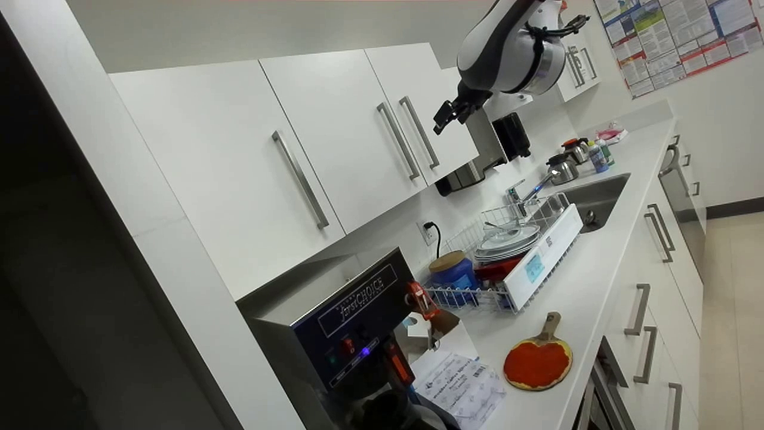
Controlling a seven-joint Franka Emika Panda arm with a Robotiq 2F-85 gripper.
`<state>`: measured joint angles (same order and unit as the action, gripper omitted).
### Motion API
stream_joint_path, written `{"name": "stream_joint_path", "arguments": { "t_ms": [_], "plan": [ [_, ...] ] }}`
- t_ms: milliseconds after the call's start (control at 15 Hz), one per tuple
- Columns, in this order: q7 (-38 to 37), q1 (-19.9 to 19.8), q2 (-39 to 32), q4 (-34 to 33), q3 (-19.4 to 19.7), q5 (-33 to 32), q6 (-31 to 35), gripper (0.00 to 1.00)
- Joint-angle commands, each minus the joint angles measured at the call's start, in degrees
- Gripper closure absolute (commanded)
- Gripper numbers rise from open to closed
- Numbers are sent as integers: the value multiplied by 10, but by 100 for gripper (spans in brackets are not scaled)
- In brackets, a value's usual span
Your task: Open the right cupboard drawer on top of the rack
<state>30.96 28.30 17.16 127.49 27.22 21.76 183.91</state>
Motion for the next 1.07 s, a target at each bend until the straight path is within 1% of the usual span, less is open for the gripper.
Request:
{"name": "stream_joint_path", "arguments": {
  "t_ms": [0, 133, 600, 1000],
  "plan": [
    [42, 143, -15, -60, 118, 26, 38, 0],
    [51, 217, -12, -82, 188, 15, 42, 0],
    [102, 435, -15, -137, 417, -5, 33, 0],
    [105, 621, -6, -169, 606, -15, 40, 0]
  ]
}}
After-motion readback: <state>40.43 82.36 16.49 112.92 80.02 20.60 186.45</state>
